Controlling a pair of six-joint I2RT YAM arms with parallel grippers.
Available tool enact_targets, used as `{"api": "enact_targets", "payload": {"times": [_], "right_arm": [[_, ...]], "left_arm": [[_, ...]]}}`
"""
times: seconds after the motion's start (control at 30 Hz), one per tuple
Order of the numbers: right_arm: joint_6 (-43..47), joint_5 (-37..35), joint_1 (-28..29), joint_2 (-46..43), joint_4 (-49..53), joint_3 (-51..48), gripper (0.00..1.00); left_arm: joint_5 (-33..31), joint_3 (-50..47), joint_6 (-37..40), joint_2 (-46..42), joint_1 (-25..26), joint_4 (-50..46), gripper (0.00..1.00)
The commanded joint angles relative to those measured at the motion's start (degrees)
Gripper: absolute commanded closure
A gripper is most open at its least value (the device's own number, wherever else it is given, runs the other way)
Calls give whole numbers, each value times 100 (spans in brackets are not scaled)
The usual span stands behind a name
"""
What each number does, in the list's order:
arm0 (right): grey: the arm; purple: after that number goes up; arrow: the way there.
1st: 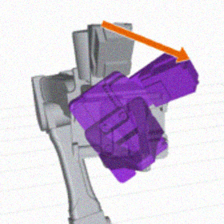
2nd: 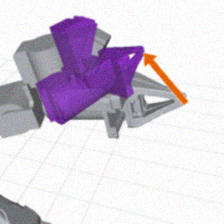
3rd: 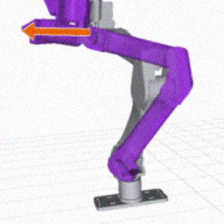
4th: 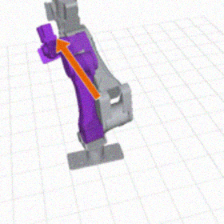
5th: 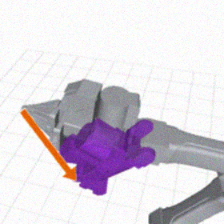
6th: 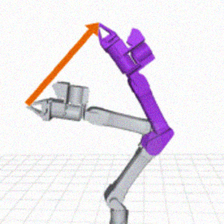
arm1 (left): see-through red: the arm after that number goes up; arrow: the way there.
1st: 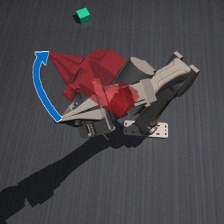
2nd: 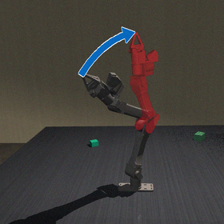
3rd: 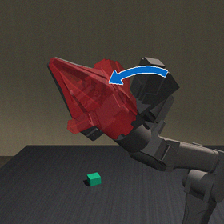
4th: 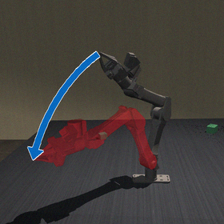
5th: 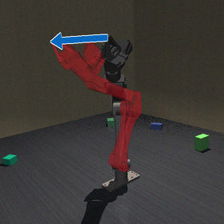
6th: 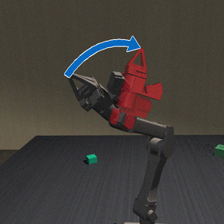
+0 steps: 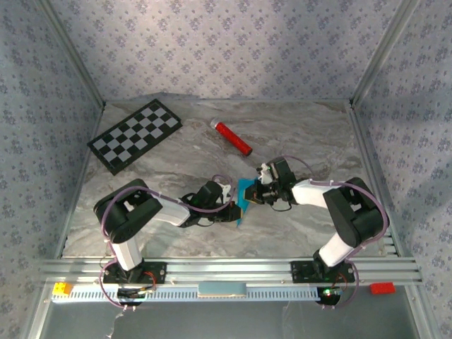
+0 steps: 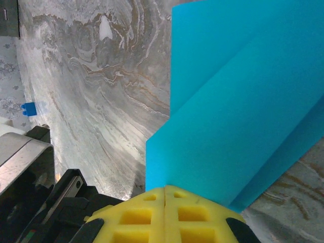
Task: Fold a paper plane with a square sheet of paper (pick it up from the middle)
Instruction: Fold the wing for the fifth time at the center of the table.
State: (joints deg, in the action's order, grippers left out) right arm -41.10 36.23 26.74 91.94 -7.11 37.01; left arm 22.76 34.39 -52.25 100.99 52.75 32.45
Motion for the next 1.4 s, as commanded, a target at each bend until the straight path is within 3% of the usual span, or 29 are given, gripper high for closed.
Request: {"api": "enact_targets", "payload": {"times": [0.0, 0.47, 0.8, 1.1, 1.37], "right_arm": [[-47, -54, -49, 96, -17, 66, 96], [-81, -78, -63, 131, -36, 29, 97], [-96, -115, -68, 126, 4, 25, 97], [-12, -95, -62, -335, 83, -72, 97], [11, 67, -47, -118, -48, -106, 97]], "left_arm": [[123, -83, -74, 187, 37, -256, 93], [141, 86, -161, -71, 33, -187, 86], [251, -53, -281, 185, 34, 159, 97], [386, 5, -435, 489, 28, 203, 99], [458, 57, -575, 632, 7, 183, 99]]}}
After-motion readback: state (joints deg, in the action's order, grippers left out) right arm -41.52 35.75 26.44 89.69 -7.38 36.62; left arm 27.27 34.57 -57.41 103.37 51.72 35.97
